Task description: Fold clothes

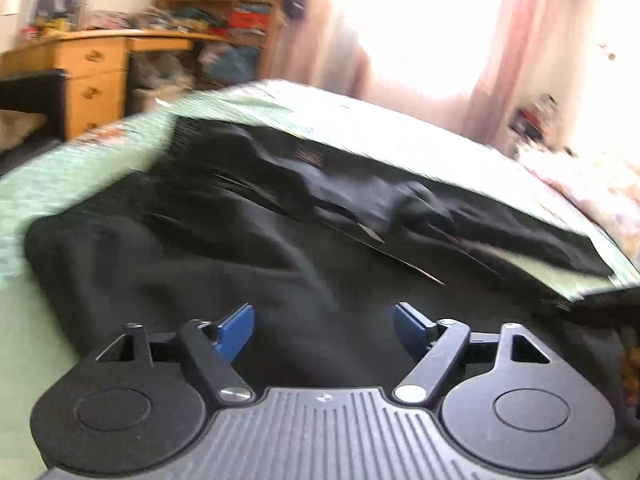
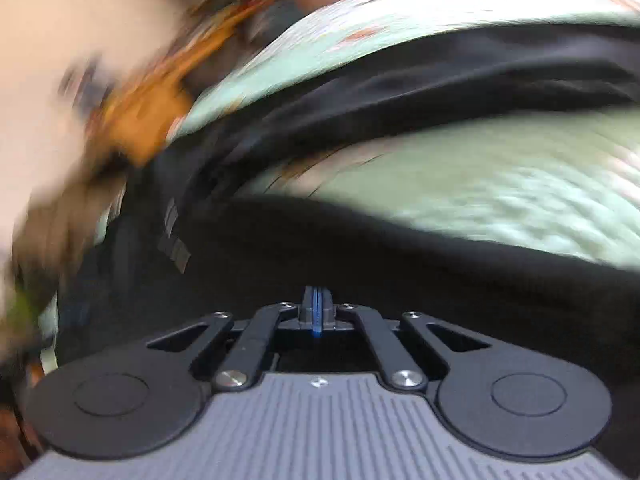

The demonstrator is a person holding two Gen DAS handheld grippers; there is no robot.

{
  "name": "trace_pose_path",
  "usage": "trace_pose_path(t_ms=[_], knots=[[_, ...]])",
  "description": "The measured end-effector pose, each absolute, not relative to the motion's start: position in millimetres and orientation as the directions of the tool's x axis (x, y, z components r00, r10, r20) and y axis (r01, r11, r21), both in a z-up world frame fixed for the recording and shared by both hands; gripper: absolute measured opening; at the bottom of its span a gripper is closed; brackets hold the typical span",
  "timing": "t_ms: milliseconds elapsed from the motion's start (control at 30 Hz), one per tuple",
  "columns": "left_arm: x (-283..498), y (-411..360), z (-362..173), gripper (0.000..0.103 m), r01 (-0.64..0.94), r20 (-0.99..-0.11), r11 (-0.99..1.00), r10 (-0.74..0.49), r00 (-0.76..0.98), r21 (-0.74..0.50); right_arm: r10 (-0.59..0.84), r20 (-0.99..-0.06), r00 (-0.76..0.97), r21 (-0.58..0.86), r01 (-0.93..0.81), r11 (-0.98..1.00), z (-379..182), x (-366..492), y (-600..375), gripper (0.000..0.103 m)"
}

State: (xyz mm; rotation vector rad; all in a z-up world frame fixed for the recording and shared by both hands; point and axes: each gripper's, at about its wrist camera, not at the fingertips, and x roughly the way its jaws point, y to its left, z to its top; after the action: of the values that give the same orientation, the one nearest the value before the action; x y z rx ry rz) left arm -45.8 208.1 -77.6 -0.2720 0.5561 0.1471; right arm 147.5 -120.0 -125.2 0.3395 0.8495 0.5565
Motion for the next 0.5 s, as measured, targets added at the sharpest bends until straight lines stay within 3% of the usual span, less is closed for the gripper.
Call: trace_pose_path(t_ms=[33, 100, 233, 367, 500], knots=[[-49, 217, -76, 0.081, -0.238, -0.533, 0.948, 0.093, 0.841, -0.21, 0.548, -0.608, 0.575, 0.48, -0.283, 0.83, -123, 144, -126, 0.0], [-50, 230, -74, 0.081, -0.275, -0.517, 0.937, 0.129, 0.846, -0.216, 0.517, -0.602, 0.609, 0.423, -0.306, 0.853, -112, 136, -118, 0.012], [-38, 232, -72, 0.082, -0.272, -0.511, 0.937, 0.127, 0.85, -0.22, 0.656, -0.528, 0.54, 0.497, -0.43, 0.754, -93, 151, -67, 0.023], [-23, 226, -83, 0.085, -0.273, -0.55, 0.945, 0.135, 0.824, -0.178, 0.716, -0.487, 0.5, 0.617, -0.383, 0.687, -94, 192, -40, 0.053], [-22, 235, -99, 0.088, -0.29, -0.569, 0.929, 0.114, 0.814, -0.229, 0.715, -0.502, 0.486, 0.704, -0.251, 0.665, -108, 241, -18, 0.06]])
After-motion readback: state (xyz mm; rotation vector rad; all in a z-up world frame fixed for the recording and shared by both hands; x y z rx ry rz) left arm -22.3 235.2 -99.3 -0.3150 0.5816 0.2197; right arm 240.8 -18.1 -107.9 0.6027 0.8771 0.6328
